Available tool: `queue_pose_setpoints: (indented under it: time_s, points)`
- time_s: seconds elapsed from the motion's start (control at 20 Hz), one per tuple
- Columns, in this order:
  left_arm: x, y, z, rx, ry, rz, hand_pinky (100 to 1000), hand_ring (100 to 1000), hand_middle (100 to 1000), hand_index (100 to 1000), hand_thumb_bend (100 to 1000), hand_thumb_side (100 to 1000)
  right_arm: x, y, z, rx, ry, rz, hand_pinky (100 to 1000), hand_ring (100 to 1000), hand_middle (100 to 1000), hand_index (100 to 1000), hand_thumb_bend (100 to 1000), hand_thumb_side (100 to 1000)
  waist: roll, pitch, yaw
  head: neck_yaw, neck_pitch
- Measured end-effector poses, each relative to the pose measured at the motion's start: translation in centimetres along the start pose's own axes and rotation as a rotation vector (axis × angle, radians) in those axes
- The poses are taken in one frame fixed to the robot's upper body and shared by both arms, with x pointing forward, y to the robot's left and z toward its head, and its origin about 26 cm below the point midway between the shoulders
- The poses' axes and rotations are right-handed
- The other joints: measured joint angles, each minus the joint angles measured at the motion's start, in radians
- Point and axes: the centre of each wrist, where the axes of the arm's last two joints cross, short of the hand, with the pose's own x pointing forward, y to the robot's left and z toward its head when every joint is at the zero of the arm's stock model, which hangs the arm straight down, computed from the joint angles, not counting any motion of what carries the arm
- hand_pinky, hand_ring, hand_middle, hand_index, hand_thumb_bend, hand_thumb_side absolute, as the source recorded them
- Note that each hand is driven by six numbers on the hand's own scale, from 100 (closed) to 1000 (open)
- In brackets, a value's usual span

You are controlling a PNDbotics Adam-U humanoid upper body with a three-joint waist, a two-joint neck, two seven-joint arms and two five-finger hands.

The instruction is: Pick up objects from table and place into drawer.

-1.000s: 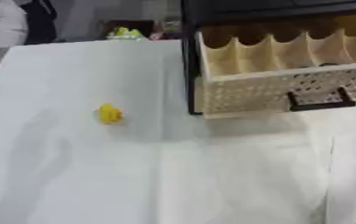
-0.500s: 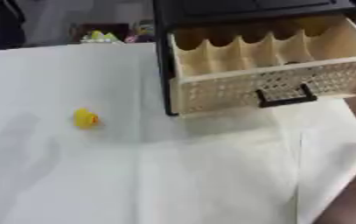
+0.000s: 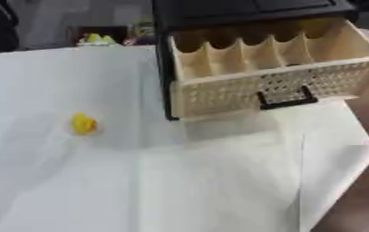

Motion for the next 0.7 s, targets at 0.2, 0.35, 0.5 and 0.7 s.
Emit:
queue_pose_setpoints:
  time_s: [0.2, 0.35, 0.5, 0.7]
  points:
    - [0.2, -0.2, -0.9, -0.125, -0.052, -0.060, 813, 783, 736, 944, 189, 1000, 0.0, 0.0, 0.0, 0.001, 0.003, -0.002, 571, 724, 645, 874, 100, 1000, 0.002, -0.006, 0.005, 0.013, 0.000]
    - [0.4, -0.7, -1.6, -0.202, -0.082, -0.082, 809, 782, 736, 927, 200, 1000, 0.0, 0.0, 0.0, 0.001, 0.006, -0.005, 572, 723, 644, 874, 100, 1000, 0.002, -0.008, 0.005, 0.014, -0.001]
    - [0.6, -1.3, -2.3, -0.269, -0.104, -0.101, 808, 788, 750, 938, 228, 1000, 0.0, 0.0, 0.0, 0.002, 0.007, -0.005, 569, 719, 642, 874, 100, 1000, 0.003, -0.009, 0.005, 0.013, -0.002]
    - [0.9, -2.3, -3.3, -0.351, -0.129, -0.117, 811, 796, 761, 981, 269, 1000, 0.0, 0.0, 0.1, 0.006, 0.012, -0.005, 563, 716, 639, 873, 100, 1000, 0.006, -0.012, 0.006, 0.011, -0.003]
